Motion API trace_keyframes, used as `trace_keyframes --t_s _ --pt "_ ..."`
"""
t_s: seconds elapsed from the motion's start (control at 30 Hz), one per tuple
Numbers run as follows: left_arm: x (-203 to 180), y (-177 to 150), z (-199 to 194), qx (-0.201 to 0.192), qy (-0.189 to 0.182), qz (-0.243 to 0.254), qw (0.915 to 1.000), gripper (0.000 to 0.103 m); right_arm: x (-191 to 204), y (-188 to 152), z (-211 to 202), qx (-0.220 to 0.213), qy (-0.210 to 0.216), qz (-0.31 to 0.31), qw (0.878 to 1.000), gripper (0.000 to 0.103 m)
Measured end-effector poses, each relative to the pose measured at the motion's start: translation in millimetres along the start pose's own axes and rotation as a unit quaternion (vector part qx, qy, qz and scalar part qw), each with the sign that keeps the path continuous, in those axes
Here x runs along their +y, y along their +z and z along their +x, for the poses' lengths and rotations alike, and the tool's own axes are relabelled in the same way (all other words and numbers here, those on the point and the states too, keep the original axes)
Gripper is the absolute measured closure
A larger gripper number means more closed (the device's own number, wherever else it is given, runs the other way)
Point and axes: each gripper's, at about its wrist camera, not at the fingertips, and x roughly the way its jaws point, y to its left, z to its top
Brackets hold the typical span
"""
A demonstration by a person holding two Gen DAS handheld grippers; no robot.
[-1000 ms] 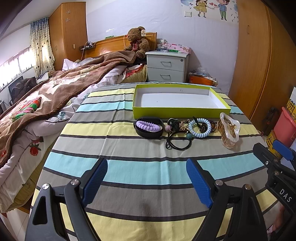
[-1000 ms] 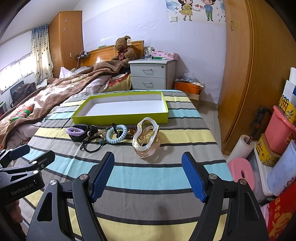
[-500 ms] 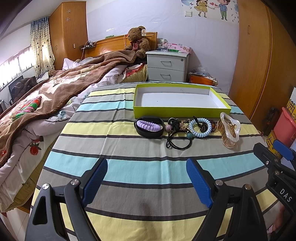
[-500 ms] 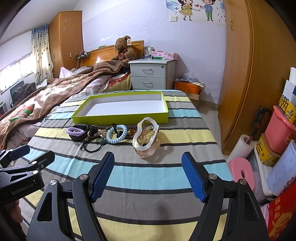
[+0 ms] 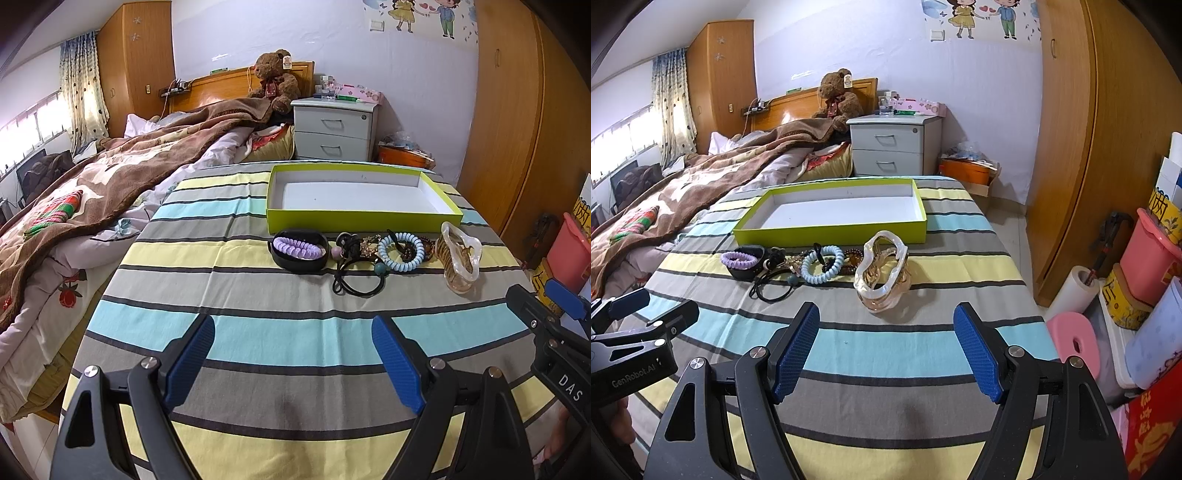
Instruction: Organize jewelry
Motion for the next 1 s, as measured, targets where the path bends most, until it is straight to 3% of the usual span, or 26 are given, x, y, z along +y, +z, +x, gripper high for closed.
trace_keyframes --t_s 0.33,0.53,0.63,1.0 --pt "3 4 19 0.024 -0.012 -0.002 0.9996 0.015 -11 7 19 0.017 -0.004 0.014 1.000 0.028" --pt "6 9 36 0.045 -0.043 -0.002 0.9980 0.015 -23 20 40 0.032 -0.002 0.032 0.999 0.028" --pt "8 13 43 0.047 -0.036 0.005 0.9982 0.017 -29 27 53 0.043 -0.004 0.039 0.998 0.028" --pt "32 32 70 0.071 -0.045 -0.037 0.9958 0.019 -40 37 96 0.090 0.017 0.072 0.993 0.030"
